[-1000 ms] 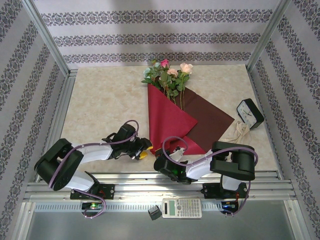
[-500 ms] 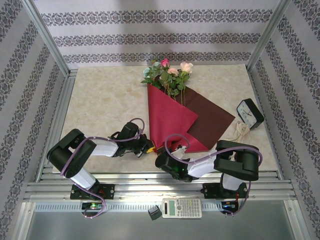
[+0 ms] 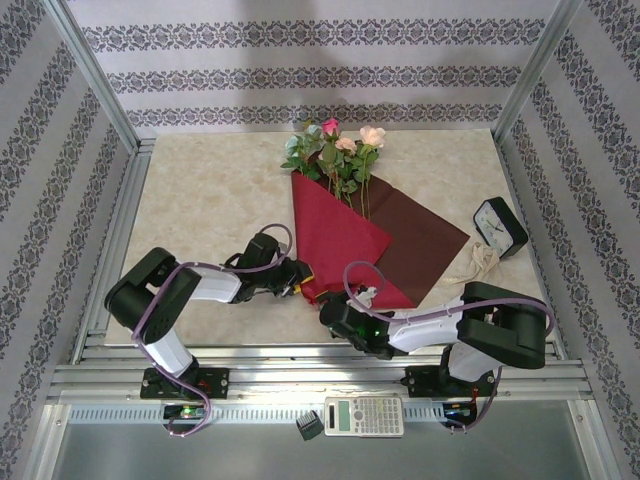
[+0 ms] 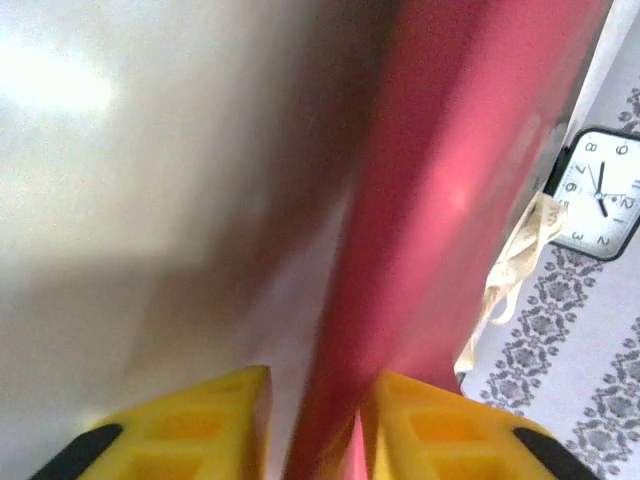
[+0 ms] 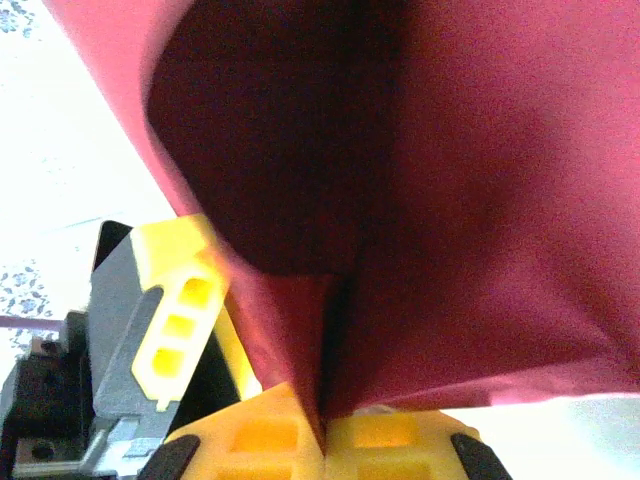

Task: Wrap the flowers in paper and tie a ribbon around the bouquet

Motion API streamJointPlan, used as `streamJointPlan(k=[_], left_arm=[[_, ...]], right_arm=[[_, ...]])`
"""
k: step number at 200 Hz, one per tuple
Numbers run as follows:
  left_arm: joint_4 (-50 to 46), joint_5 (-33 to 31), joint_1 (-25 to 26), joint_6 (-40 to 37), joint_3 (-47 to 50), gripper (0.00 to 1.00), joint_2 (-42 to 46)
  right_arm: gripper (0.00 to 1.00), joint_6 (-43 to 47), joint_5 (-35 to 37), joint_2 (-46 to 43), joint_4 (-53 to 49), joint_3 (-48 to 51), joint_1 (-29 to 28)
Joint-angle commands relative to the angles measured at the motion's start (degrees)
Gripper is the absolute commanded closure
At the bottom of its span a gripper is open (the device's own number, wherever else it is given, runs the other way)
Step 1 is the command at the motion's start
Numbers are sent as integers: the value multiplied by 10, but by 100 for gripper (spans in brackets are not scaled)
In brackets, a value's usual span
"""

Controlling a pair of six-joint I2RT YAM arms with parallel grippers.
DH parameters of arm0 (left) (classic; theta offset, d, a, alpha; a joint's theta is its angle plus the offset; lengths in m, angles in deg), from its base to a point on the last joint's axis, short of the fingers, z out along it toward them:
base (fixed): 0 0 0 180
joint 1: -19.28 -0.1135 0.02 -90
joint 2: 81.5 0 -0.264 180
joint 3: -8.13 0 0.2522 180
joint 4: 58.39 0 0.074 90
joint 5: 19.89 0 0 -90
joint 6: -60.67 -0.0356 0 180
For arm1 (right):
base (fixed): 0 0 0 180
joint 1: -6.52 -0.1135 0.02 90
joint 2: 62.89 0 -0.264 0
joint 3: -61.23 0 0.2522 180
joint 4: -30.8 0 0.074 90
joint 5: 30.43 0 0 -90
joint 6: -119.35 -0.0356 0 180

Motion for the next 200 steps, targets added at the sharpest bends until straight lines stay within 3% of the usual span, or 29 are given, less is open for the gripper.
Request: streamJointPlan(k=[1, 33, 48, 65, 80, 95, 108, 144, 157, 165, 175, 200], left_arm=[[12, -23, -19, -25, -19, 100, -13], [8, -14, -42, -39, -32, 99, -21], [4, -4, -49, -44, -49, 74, -37], [-6, 4, -54, -55, -73, 64, -58], [-6, 8, -60, -61, -92, 65, -80], [9, 17, -68, -59, -108, 73, -106], [25, 23, -76, -55, -119, 100, -123], [9, 10, -97, -68, -145, 100, -126], [12, 10, -104, -66, -156, 81, -136], [12, 13, -109, -63, -166, 77, -146], [18, 15, -112, -59, -178, 79, -161], [30, 18, -121, -49, -209, 95, -189]], right_arm=[[100, -123, -19, -19, -37, 9, 9], [100, -112, -34, -21, -43, 10, 18], [100, -108, -41, -19, -43, 8, 19], [100, -106, -46, -16, -35, 6, 21], [100, -103, -52, -16, -36, 6, 25], [100, -99, -56, -19, -37, 6, 30], [100, -96, -63, -21, -40, 6, 35], [100, -83, -77, -31, -47, 9, 50], [100, -77, -83, -32, -44, 10, 57], [100, -73, -87, -33, -44, 9, 61], [100, -67, -94, -34, -41, 10, 68], [100, -58, -108, -34, -36, 9, 79]])
